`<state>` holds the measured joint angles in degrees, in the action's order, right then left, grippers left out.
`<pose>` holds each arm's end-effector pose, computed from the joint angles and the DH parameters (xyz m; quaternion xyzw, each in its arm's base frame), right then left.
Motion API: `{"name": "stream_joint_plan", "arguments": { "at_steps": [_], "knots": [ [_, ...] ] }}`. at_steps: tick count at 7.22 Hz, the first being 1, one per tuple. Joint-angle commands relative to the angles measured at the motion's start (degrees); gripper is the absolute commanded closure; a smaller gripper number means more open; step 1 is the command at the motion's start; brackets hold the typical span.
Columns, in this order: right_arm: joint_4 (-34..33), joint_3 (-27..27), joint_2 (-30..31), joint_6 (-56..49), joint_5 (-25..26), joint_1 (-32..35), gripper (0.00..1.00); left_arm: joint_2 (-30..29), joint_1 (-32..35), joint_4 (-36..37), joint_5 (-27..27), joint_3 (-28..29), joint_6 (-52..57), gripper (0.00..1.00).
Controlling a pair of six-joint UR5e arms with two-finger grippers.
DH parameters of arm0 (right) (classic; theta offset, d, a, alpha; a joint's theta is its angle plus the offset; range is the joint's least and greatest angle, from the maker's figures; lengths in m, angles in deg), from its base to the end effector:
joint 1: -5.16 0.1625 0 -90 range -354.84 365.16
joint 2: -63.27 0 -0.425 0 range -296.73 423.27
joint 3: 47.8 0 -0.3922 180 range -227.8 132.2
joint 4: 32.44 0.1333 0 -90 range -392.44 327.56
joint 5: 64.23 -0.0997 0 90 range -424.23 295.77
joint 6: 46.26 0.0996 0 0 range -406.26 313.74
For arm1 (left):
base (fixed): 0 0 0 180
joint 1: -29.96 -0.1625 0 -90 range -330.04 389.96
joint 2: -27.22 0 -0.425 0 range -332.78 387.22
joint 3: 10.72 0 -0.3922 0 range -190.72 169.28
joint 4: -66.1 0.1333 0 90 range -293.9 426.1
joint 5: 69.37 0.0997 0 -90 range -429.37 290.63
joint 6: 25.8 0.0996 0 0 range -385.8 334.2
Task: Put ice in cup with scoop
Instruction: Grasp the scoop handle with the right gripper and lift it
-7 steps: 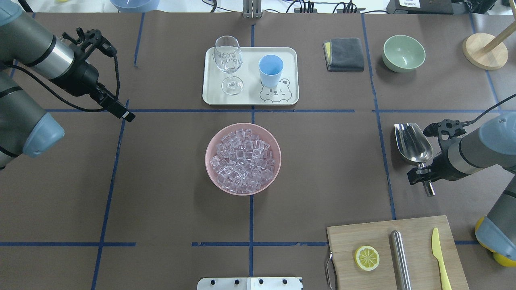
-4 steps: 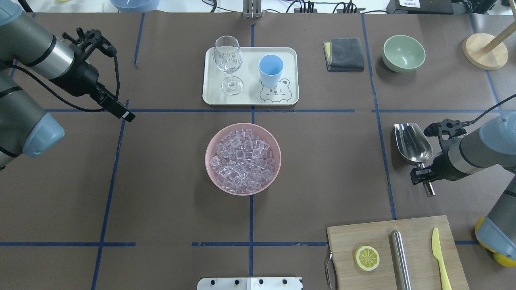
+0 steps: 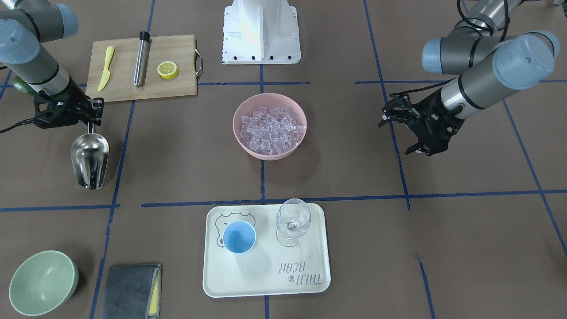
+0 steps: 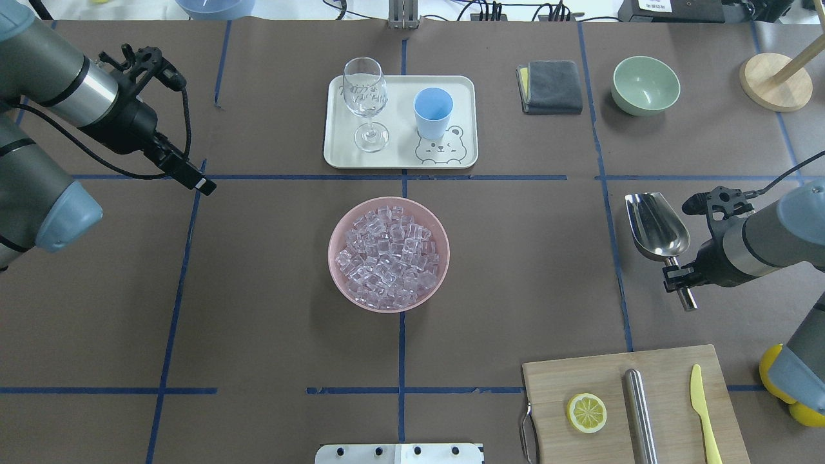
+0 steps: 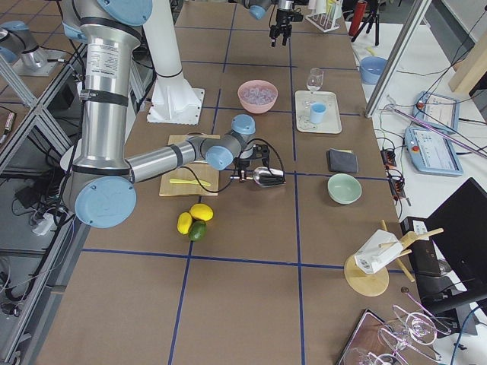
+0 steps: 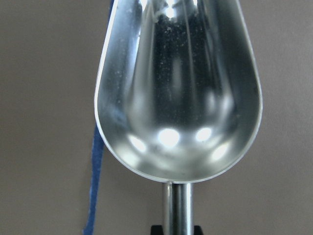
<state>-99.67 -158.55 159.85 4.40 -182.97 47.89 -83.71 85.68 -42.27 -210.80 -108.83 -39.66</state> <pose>-0.2827 -0.3774 0.4986 0.0239 -0.3860 -0.0514 0.9207 0.2966 -0.5335 0.3377 0.1687 0.5105 0.3179 0.7810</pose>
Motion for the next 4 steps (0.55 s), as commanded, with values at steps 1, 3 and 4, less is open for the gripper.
{"name": "stream_joint_plan", "arguments": {
  "at_steps": [1,3,4],
  "knots": [
    [-1.48,-5.76,-0.69,0.84,0.18,4.17,1.00,0.01,0.00,0.00,0.01,-0.33,-0.21,0.00],
    [-3.16,-10.27,-1.04,-0.03,0.27,6.56,1.00,0.01,0.00,0.09,-0.08,-0.59,-0.38,0.00],
    [-3.86,-10.28,-2.44,-0.04,0.18,7.09,1.00,-0.08,0.00,0.00,-0.08,-0.68,-0.38,0.00]
  ]
}}
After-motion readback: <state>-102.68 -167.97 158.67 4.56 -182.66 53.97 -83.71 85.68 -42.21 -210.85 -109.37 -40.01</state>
